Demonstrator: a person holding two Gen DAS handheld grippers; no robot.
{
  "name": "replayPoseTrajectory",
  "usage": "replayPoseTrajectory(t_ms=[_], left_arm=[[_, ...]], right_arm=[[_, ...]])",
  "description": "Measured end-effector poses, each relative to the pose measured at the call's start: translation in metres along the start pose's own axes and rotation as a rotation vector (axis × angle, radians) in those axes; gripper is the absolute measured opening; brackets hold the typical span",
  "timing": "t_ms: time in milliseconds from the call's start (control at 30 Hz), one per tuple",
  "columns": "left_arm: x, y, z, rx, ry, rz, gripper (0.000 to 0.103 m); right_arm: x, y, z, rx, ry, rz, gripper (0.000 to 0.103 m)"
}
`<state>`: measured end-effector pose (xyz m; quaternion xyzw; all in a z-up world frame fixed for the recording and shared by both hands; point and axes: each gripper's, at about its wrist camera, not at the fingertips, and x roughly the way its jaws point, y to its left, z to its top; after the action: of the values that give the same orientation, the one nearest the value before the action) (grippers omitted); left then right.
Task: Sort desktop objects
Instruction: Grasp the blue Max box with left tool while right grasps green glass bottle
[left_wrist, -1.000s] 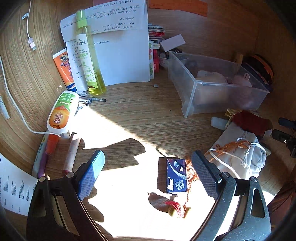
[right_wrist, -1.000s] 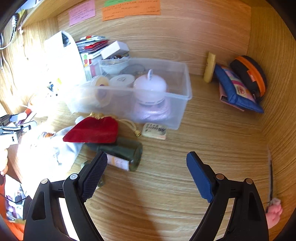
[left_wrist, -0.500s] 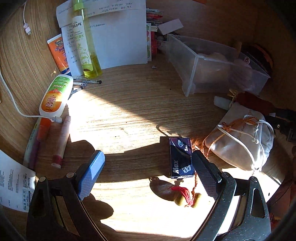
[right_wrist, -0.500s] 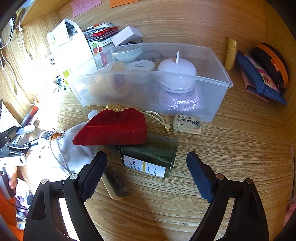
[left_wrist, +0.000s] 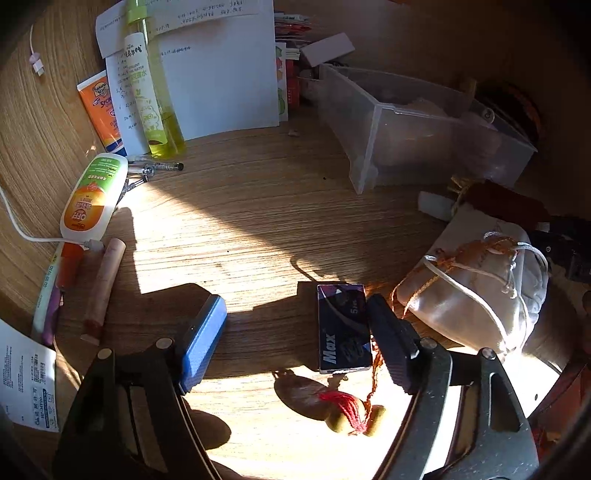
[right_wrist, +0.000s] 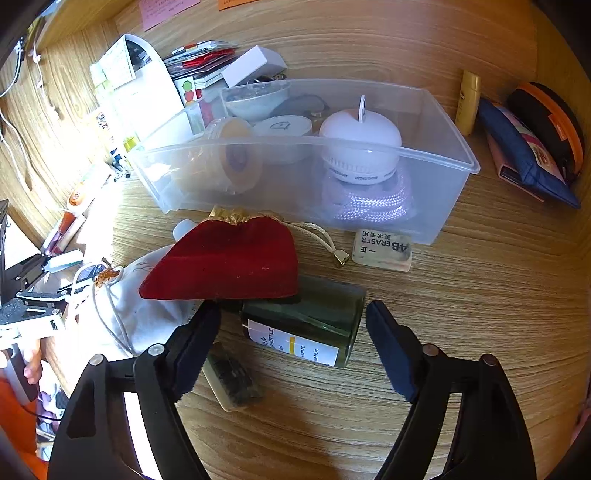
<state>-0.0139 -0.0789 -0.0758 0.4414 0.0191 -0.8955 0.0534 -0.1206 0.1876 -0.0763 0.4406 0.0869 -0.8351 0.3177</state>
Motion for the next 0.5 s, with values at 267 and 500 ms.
replayPoseTrajectory(t_ms=[267, 500], left_arm=[[-0.002, -0.001, 0.001, 0.013, -0.023, 0.002, 0.031], [-0.003, 0.009, 0.002, -0.024, -0.035, 0.014, 0.028]], right_arm=[[-0.006, -0.008, -0.003, 0.022, -0.026, -0.022, 0.060], [-0.021, -0.023, -0.008, 0.052, -0.064, -0.056, 0.060]])
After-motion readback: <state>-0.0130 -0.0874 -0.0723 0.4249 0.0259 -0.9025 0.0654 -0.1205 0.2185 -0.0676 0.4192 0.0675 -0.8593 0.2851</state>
